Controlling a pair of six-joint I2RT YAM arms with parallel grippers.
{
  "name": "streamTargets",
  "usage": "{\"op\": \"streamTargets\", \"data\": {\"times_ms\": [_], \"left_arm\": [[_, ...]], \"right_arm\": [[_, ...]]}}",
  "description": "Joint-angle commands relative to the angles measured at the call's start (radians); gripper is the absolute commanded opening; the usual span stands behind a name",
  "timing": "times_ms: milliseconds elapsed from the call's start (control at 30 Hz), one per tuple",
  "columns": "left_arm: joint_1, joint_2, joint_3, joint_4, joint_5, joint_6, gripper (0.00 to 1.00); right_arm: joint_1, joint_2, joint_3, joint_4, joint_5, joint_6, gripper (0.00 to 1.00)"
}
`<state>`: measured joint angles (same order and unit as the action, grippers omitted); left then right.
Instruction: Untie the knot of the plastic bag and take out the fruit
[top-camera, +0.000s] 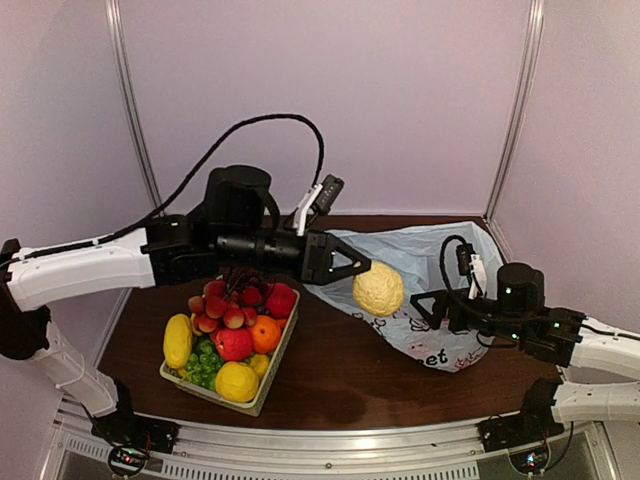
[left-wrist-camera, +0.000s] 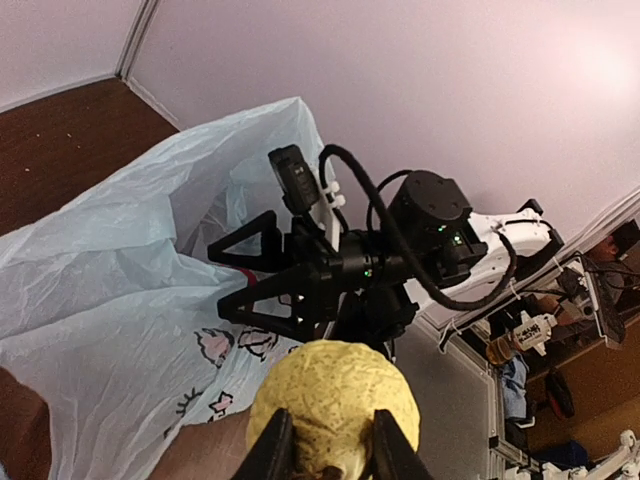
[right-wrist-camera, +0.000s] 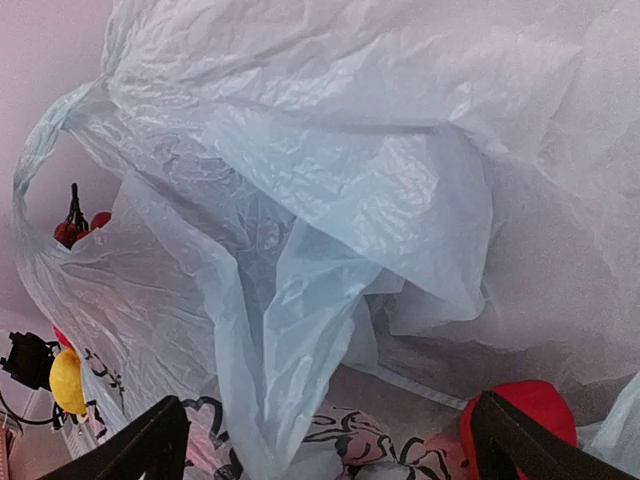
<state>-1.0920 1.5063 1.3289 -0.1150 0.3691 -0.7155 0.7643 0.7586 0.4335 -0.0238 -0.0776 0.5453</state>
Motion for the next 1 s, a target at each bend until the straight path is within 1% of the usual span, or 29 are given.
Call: {"op": "streamTargets", "data": {"times_ms": [0,133,267,333,500,667,733,967], "left_arm": [[0.016,-0.146,-0.018,-0.245,-0.122,0.073,0.23],[0.055,-0.251,-0.047,-0.468,-0.237,0.066,0.23],[0.128,-0.358,-0.088,-0.666,-0.305,0.042,0.23],[0.161,-0.403,-0.095,-0.768,-0.324,0.036,0.23],[0.224,-0.466,-0.103,-0.940,-0.330,0.039,0.23],[0.262,-0.483,-0.149,-1.028,-0.333,0.044,0.23],[0.267,-0.495,-0.161,-1.032,-0.327,0.040,0.23],[0.267,-0.541,-0.176,-1.039,-0.280,0.030,0.22]], "right_arm": [[0.000,0.042,0.042,-0.014,0.020,-0.020,0.99],[0.001,0.060,0.041,0.007,0.010,-0.021,0.99],[0.001,0.068,0.034,0.020,0.010,-0.019,0.99],[0.001,0.071,0.033,0.020,0.014,-0.019,0.99],[0.001,0.080,0.032,0.020,0.022,-0.025,0.99],[0.001,0.100,0.036,0.020,0.025,-0.029,0.99],[0.001,0.105,0.036,0.049,0.023,-0.030,0.99],[0.000,0.121,0.028,0.064,0.020,-0.032,0.99]]}}
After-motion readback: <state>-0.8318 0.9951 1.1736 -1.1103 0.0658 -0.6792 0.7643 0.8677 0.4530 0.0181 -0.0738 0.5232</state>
